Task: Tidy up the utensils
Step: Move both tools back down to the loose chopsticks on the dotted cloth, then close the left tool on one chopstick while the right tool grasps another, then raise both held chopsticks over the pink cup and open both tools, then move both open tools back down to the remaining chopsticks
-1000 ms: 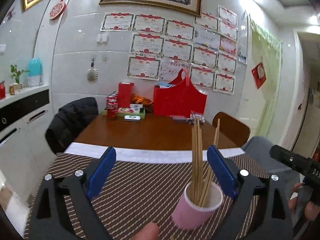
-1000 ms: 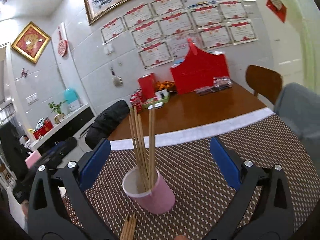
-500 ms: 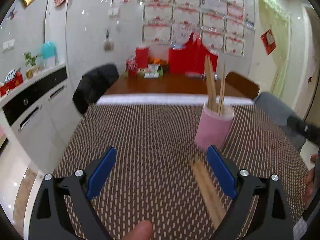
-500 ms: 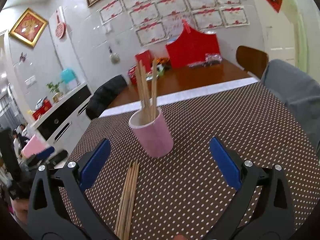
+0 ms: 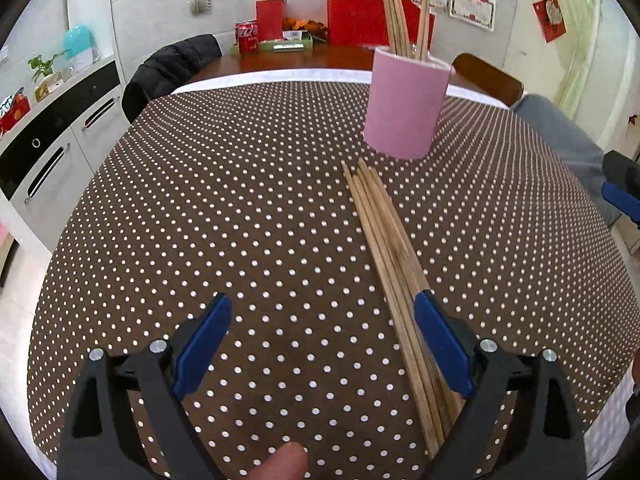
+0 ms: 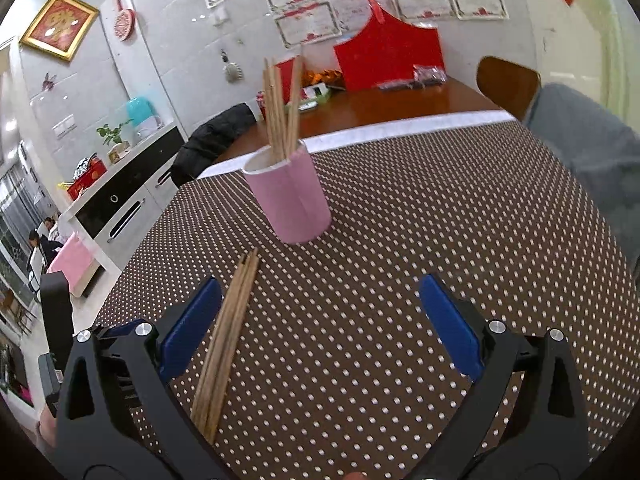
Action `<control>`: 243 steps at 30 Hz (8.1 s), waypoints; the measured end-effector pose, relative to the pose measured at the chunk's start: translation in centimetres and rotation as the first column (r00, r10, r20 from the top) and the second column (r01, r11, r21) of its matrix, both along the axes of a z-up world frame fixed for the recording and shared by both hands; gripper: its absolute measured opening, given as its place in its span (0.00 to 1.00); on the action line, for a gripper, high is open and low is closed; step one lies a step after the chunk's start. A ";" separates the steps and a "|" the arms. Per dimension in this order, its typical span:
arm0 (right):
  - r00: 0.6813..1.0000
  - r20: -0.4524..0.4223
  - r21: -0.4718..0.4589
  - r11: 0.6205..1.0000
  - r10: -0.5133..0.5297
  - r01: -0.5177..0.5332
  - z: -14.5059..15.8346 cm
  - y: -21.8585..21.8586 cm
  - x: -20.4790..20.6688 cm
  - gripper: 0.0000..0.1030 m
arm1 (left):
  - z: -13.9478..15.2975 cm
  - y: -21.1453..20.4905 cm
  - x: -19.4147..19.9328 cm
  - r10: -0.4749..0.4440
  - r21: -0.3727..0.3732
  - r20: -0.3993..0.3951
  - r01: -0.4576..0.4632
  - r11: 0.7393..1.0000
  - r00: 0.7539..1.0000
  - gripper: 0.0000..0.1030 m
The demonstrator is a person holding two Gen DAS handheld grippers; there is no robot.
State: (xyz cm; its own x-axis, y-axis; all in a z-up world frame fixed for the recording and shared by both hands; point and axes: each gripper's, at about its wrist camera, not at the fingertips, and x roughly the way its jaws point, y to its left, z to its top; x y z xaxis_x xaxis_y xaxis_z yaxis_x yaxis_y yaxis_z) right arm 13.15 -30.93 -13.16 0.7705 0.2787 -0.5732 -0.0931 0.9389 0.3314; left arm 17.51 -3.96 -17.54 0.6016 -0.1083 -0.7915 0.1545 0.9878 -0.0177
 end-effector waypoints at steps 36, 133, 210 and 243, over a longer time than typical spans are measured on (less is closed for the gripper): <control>0.942 -0.297 -0.283 0.927 0.158 -0.244 -7.6 11.2 0.9 0.94 | -1.8 1.2 -0.4 0.010 0.074 -0.012 -0.009 0.997 1.000 0.89; 0.951 0.212 -0.037 0.974 0.226 -0.224 5.3 4.9 6.9 0.06 | 10.7 0.0 8.6 -0.046 -0.177 0.300 0.103 0.979 0.953 0.05; 0.951 0.285 0.134 0.987 -0.121 0.086 9.7 -1.5 9.0 0.95 | 15.3 -1.2 9.8 0.040 -0.119 0.435 0.013 0.993 0.899 0.86; 0.995 -0.096 -0.043 0.999 0.009 -0.013 -1.2 2.3 2.8 0.95 | -0.8 -0.6 1.9 -0.055 0.014 -0.018 0.056 0.998 0.998 0.86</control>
State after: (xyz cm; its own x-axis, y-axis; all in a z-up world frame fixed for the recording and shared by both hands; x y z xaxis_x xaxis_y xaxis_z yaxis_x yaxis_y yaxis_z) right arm 15.99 -28.58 -14.35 0.7082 0.2603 -0.6563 -0.0734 0.9517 0.2983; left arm 19.42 -4.57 -18.31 0.5811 -0.1295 -0.8035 0.2089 0.9779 -0.0065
